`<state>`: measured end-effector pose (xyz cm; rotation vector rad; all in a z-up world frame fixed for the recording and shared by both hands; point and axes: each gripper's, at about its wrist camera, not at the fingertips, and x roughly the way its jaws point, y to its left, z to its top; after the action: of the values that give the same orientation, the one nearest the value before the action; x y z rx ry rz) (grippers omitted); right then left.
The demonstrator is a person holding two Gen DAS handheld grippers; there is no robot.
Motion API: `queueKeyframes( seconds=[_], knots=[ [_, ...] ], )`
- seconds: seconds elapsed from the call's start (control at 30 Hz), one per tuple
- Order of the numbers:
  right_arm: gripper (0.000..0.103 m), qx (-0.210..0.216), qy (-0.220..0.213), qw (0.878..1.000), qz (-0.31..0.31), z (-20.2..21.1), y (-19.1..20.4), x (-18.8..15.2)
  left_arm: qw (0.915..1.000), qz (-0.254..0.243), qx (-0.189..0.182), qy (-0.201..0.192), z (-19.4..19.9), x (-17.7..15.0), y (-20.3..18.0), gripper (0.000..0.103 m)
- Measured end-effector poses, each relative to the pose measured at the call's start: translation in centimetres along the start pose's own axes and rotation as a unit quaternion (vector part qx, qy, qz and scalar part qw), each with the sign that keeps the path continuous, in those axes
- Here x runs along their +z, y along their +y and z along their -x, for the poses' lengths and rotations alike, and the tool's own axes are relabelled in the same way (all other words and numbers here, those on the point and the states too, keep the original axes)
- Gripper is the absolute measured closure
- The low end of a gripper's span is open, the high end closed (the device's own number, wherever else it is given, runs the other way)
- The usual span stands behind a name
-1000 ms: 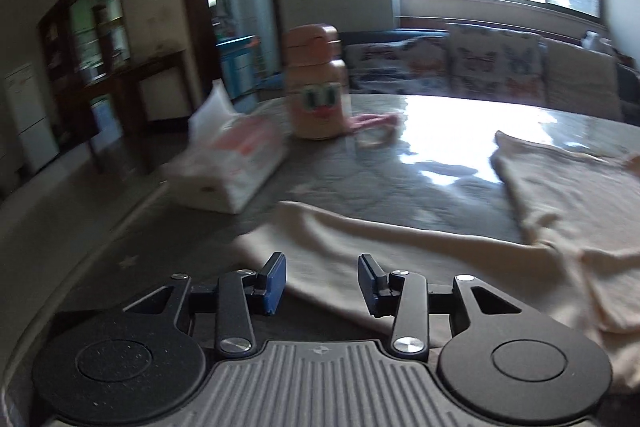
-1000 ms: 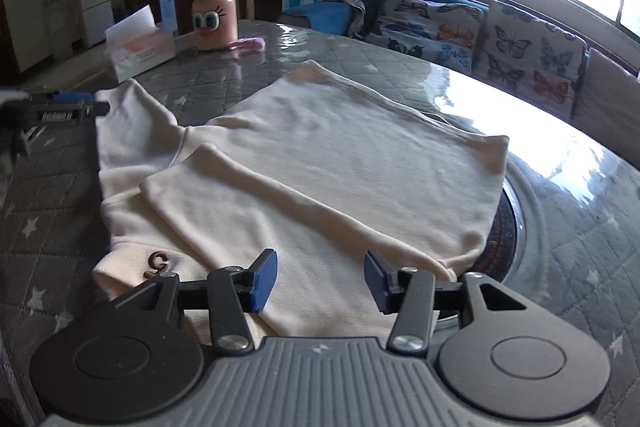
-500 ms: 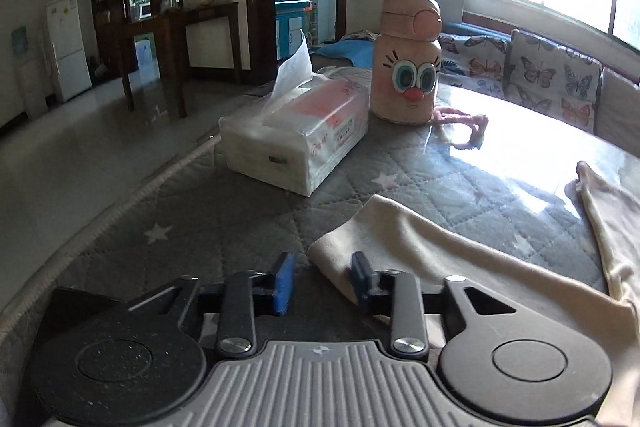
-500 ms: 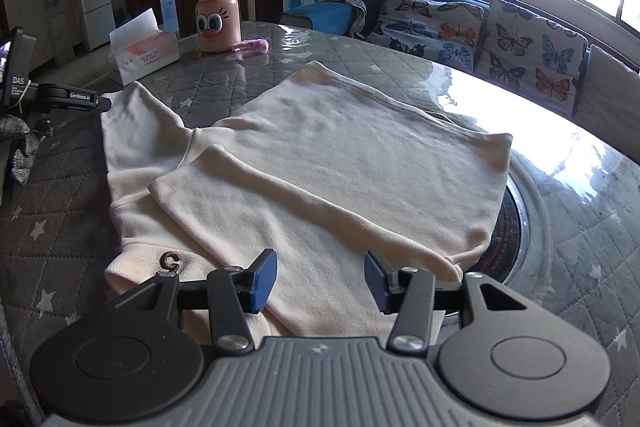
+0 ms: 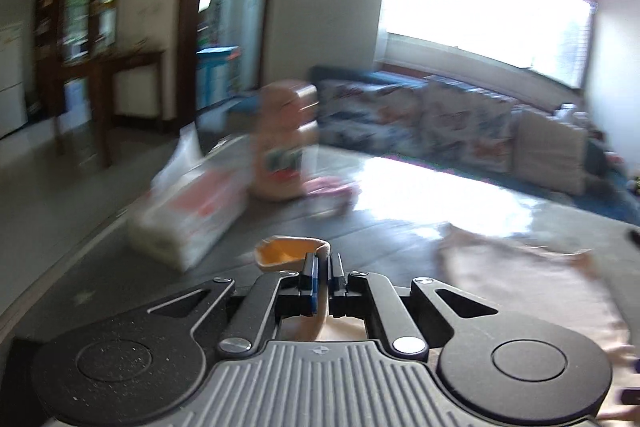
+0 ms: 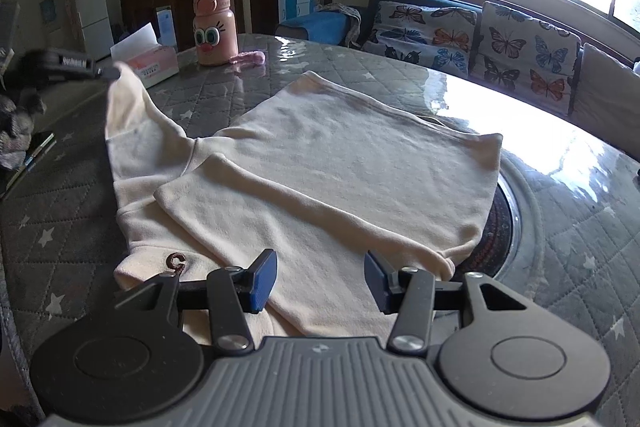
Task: Fold clothes
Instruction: 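Grasp the other sleeve cuff with the left gripper and lift it, then fold the held sleeve across the shirt body with the left gripper and release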
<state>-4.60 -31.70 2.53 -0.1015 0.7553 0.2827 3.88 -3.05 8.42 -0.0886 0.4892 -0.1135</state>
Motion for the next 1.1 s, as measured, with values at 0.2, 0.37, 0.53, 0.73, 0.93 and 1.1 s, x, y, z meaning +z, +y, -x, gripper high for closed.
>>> queueKeyframes(
  seconds=[0.2, 0.37, 0.53, 0.73, 0.93, 1.1],
  knots=[
    [0.054, -0.001, -0.014, 1.000, -0.013, 1.1, -0.8, -0.7, 0.9928, -0.052, -0.107, -0.018, 2.4, 0.7, -7.7, 0.098],
    [0.054, 0.000, -0.023, 0.999, -0.029, 2.0, -1.8, -1.3, 0.9795, -0.093, -0.178, -0.010, 3.2, -0.5, -13.5, 0.098],
    [0.054, -0.004, -0.029, 0.999, -0.044, 2.7, -2.8, -2.0, 0.9652, -0.129, -0.227, 0.014, 2.6, -2.4, -17.6, 0.098],
    [0.054, -0.014, -0.029, 0.998, -0.057, 3.3, -3.8, -2.7, 0.9568, -0.151, -0.244, 0.046, 2.1, -4.6, -18.9, 0.094],
    [0.054, -0.023, -0.031, 0.997, -0.061, 3.6, -4.1, -2.6, 0.9514, -0.165, -0.250, 0.069, 1.8, -6.3, -18.9, 0.063],
    [0.055, -0.024, -0.036, 0.997, -0.064, 3.9, -4.1, -2.0, 0.9594, -0.156, -0.226, 0.065, 2.2, -6.0, -15.2, 0.063]
  ],
)
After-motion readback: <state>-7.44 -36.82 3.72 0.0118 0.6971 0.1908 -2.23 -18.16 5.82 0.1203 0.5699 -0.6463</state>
